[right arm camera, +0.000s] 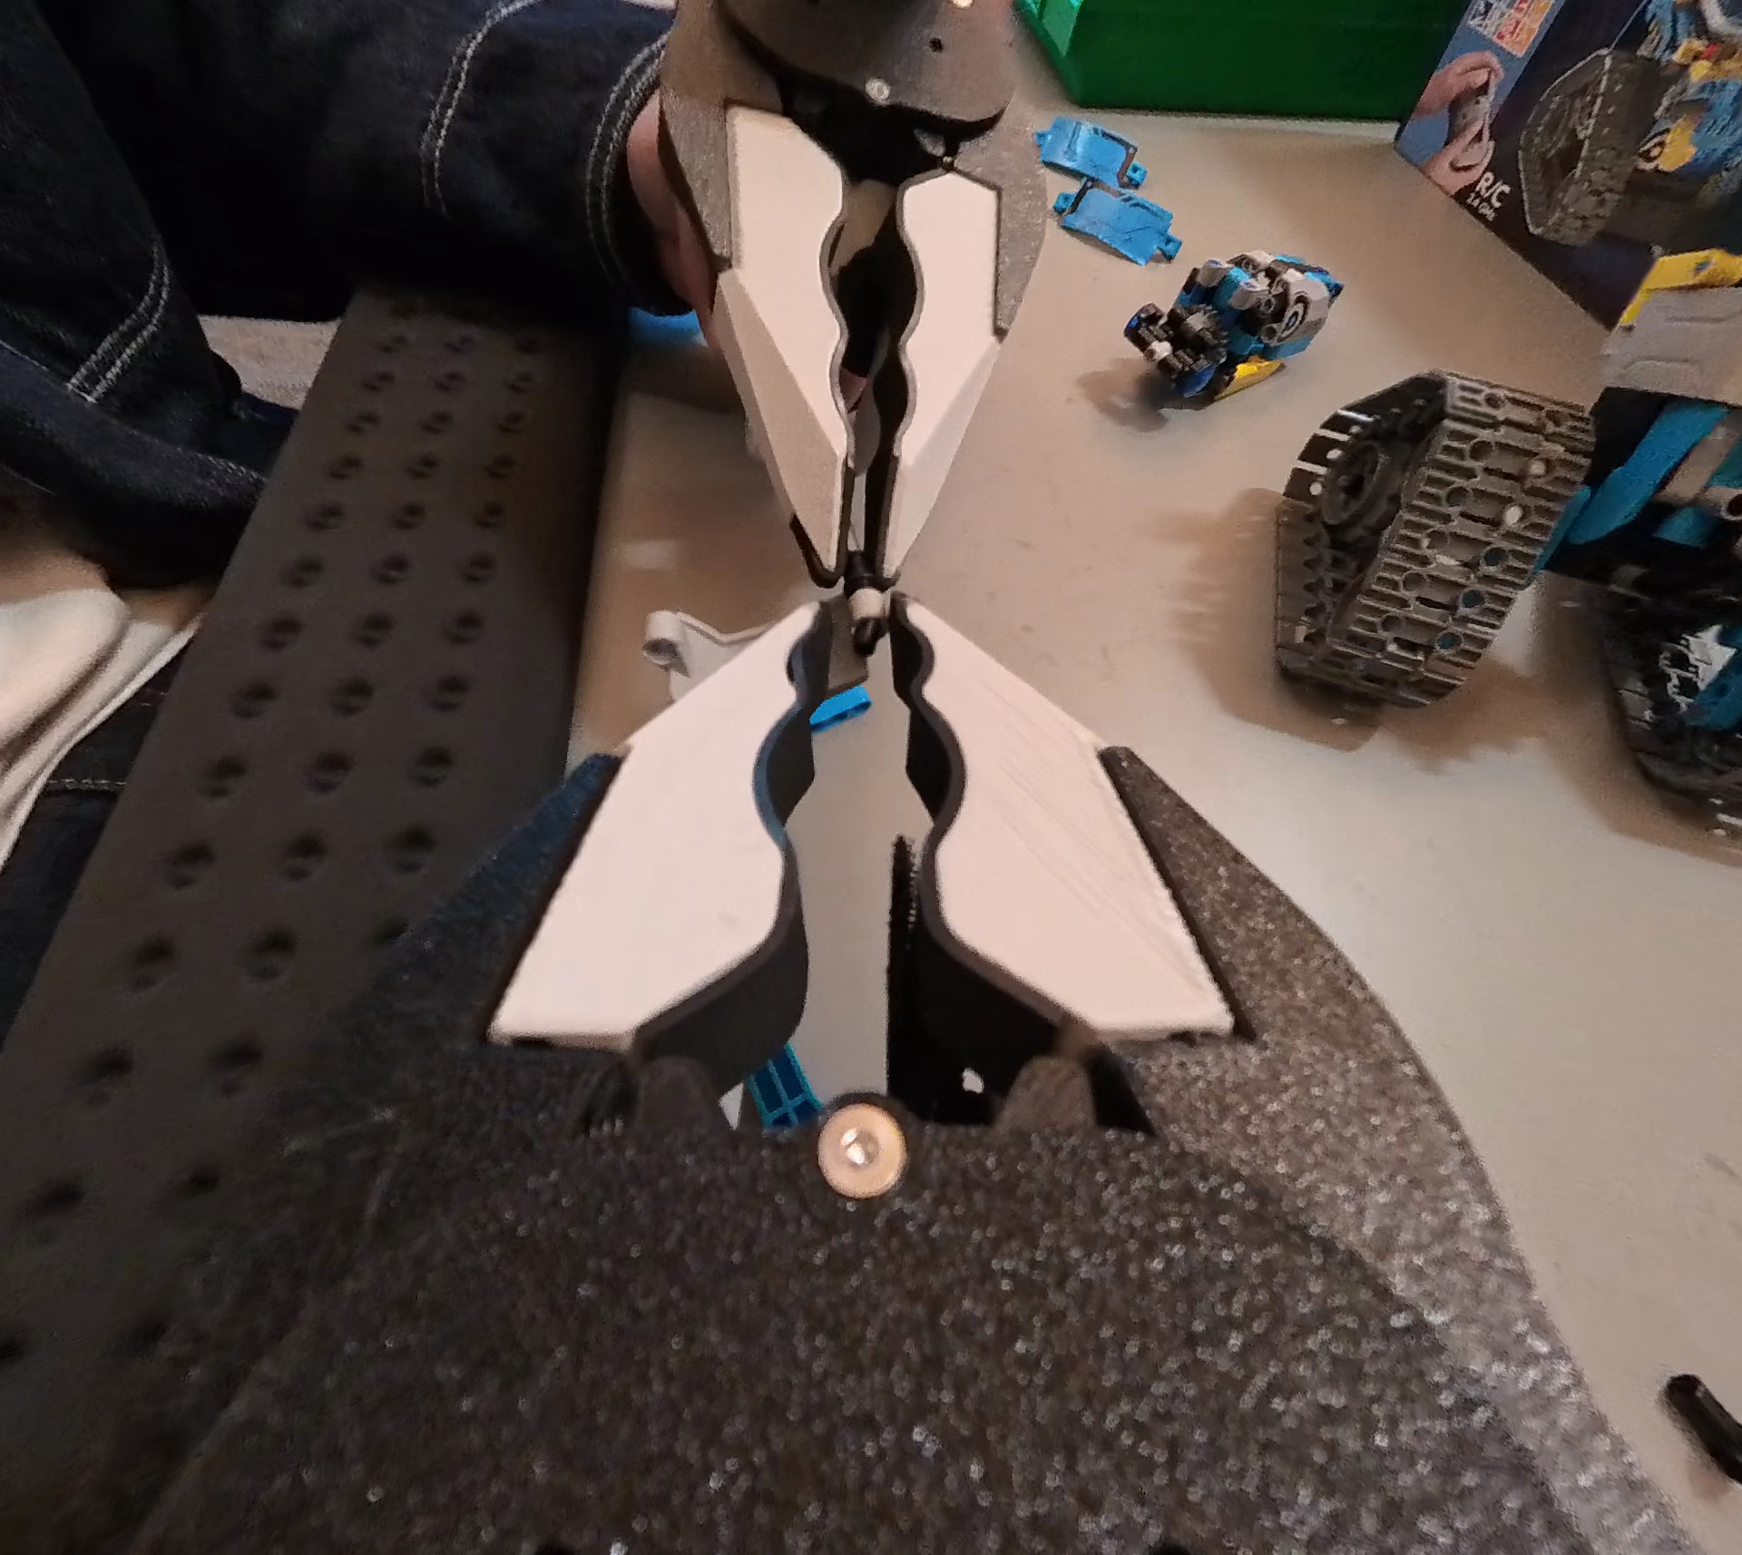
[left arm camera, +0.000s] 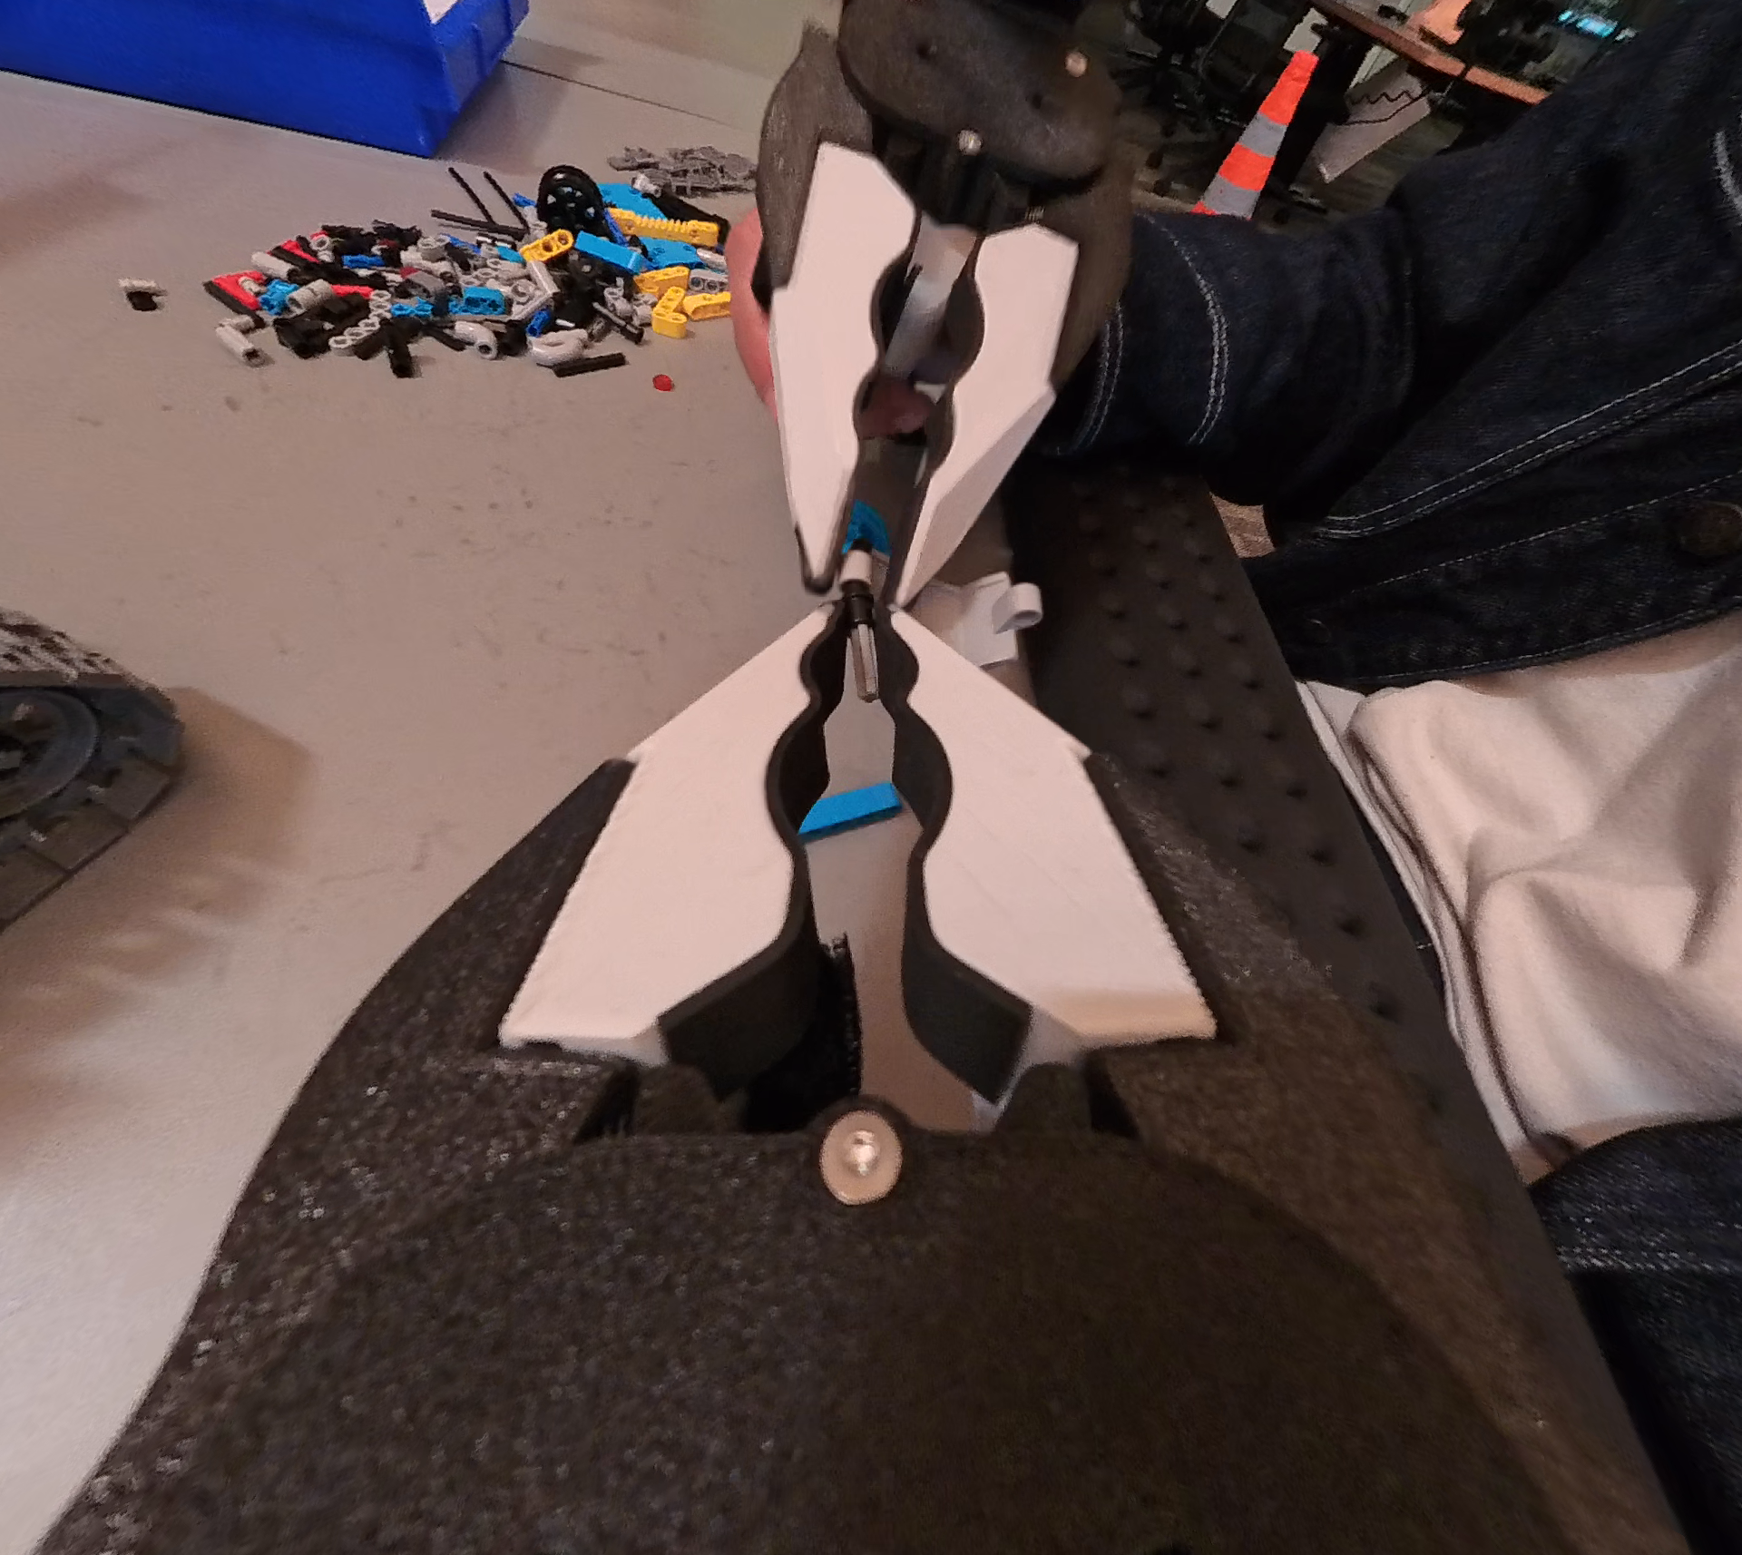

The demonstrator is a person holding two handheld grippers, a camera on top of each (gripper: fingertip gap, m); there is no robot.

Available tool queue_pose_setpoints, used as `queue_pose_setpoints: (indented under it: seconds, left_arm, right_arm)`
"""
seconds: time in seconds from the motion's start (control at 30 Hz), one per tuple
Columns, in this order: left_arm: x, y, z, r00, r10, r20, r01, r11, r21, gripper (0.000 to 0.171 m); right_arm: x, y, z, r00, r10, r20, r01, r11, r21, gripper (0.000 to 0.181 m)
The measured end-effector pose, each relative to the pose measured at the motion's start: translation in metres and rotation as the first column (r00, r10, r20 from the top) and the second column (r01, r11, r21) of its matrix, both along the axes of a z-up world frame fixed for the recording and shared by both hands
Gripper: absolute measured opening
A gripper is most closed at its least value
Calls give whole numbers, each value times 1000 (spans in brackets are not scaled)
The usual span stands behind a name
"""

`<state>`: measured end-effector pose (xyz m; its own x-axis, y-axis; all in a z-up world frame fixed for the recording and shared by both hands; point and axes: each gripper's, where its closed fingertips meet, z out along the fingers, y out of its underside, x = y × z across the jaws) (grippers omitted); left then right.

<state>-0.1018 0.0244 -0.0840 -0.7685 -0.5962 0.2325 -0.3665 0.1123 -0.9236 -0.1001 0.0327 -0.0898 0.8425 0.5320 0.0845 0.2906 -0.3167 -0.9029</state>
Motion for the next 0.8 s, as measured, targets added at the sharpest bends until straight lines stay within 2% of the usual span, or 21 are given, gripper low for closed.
queue_pose_setpoints:
  seconds: [0.17,0.27,0.63,0.67,0.7,0.77,0.8]
  left_arm:
    - [-1,-2,-2,1000,-12,6,12,1000,18,5]
    - [-3,-3,0,997,-10,83,5,998,66,4]
    - [-7,-4,0,996,-26,82,22,999,49,4]
    - [-6,-1,-1,997,-17,78,13,998,53,4]
    - [-3,15,-2,996,34,85,-41,997,73,1]
    - [-7,65,13,984,160,77,-155,986,-65,0]
    - [-10,77,12,978,191,87,-186,981,-64,0]
  right_arm:
    - [-1,0,-1,1000,8,10,-8,1000,-23,5]
    - [-3,-2,1,999,27,23,-26,1000,-11,5]
    - [-4,-8,2,999,50,-13,-50,998,-28,5]
    - [-1,-9,2,999,43,-6,-43,999,-33,5]
    - [24,-14,-1,998,-47,46,49,998,-47,5]
    - [72,-43,28,975,-129,-178,137,990,32,4]
    - [89,-53,35,961,-167,-221,186,980,69,4]
